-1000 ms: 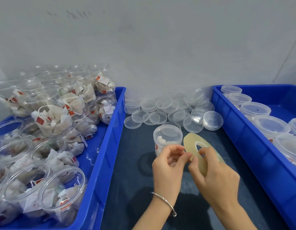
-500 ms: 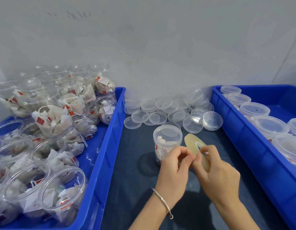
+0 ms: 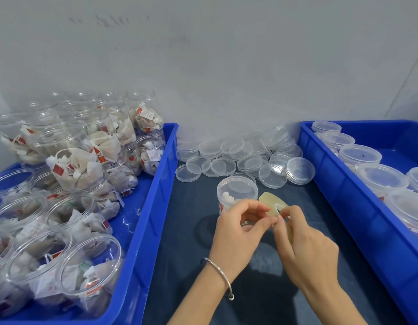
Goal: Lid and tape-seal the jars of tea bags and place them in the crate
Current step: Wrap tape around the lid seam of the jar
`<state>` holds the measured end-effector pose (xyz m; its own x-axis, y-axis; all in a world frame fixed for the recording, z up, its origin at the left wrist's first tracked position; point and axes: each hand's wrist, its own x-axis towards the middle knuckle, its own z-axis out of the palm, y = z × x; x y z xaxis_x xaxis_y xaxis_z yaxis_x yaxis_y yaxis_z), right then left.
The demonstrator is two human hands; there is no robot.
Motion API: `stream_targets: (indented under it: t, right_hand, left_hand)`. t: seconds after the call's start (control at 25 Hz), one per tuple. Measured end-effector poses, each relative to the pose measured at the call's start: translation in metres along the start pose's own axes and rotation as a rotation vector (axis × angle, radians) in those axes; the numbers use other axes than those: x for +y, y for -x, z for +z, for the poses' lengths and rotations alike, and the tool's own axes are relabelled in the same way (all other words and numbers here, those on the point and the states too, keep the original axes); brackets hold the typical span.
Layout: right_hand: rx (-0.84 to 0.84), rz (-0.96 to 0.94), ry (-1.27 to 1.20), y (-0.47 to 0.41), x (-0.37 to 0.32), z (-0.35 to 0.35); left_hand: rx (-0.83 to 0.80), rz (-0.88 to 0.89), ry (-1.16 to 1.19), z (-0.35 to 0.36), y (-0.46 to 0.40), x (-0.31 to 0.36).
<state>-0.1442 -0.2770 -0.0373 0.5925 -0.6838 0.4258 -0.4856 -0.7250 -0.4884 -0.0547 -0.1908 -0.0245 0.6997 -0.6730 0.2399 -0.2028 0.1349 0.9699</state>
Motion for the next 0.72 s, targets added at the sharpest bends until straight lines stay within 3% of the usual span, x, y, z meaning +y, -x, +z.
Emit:
stream_targets:
  t: [0.12, 0.36, 0.52, 0.6, 0.72]
  right_hand:
    - [-0.012, 0.010, 0.007, 0.001, 0.001, 0.001]
    - [-0.102, 0.030, -0.019, 0.001, 0.002, -0.005]
    - [-0.110, -0.001, 0.010, 0.003, 0.001, -0.003]
    - [-0.198, -0.056, -0.130, 0.003, 0.003, -0.005]
    - [-0.467, -0.088, -0.600, 0.003, 0.012, -0.013]
  left_hand:
    - [0.034, 0.019, -0.101, -0.002, -0.003, 0.002]
    - [-0.051, 0.050, -0.187, -0.009, -0.006, 0.011]
    - [0.003, 0.091, -0.292, -0.008, -0.007, 0.011]
    - [0.016, 0.213, -0.379, -0.007, -0.010, 0.016]
    - [0.063, 0.490, -0.570, -0.007, -0.022, 0.028]
